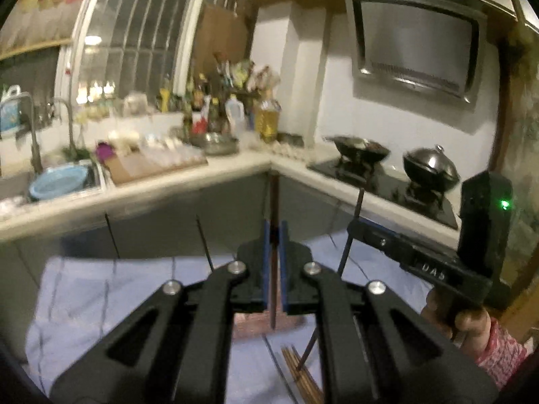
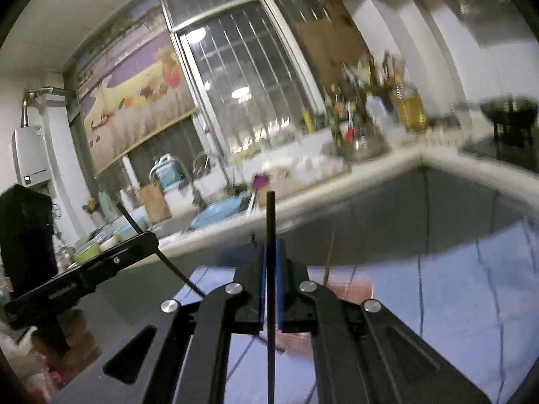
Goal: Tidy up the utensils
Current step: 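Carry both chopsticks above the pink basket and open both tools to drop them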
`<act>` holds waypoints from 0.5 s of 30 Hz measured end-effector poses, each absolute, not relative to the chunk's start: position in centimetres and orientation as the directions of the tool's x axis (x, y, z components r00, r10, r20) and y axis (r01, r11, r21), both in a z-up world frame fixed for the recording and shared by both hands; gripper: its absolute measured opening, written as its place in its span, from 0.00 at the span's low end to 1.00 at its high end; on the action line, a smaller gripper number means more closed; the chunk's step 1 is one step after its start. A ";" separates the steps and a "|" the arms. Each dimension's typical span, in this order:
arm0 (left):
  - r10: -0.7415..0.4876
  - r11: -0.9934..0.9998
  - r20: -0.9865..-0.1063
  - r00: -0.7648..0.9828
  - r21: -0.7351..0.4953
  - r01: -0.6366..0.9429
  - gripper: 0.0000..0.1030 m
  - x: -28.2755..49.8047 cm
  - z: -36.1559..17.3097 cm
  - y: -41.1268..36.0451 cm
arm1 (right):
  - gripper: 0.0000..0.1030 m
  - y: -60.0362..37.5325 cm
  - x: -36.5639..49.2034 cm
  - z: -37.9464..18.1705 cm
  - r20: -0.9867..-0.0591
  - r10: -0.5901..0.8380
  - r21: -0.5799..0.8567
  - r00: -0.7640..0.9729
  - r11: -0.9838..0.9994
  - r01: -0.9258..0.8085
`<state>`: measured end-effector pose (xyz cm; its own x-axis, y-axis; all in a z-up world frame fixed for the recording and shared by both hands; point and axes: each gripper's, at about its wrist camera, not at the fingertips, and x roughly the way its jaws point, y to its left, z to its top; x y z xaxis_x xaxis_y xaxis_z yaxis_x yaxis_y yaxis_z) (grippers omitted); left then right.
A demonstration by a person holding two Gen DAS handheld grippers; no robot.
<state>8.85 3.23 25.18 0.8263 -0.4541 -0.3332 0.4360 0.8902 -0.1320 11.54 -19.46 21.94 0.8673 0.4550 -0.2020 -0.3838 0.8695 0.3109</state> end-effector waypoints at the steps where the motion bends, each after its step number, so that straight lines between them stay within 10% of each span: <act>1: -0.440 0.897 -0.328 0.836 -0.121 0.425 0.04 9.7 25.7 3.1 | 0.05 -19.3 12.6 22.8 -0.185 0.441 0.302 0.878 0.876 -0.376; 15: -0.369 0.921 -0.494 0.787 -0.078 0.383 0.04 20.5 19.1 0.7 | 0.05 -16.8 24.1 17.8 -0.274 0.362 0.246 0.891 0.922 -0.299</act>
<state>20.46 0.71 19.06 0.7873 -0.3690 -0.4940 0.3827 0.9206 -0.0778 24.10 -16.82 17.75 0.8910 0.3620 -0.2738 -0.2990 0.9220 0.2460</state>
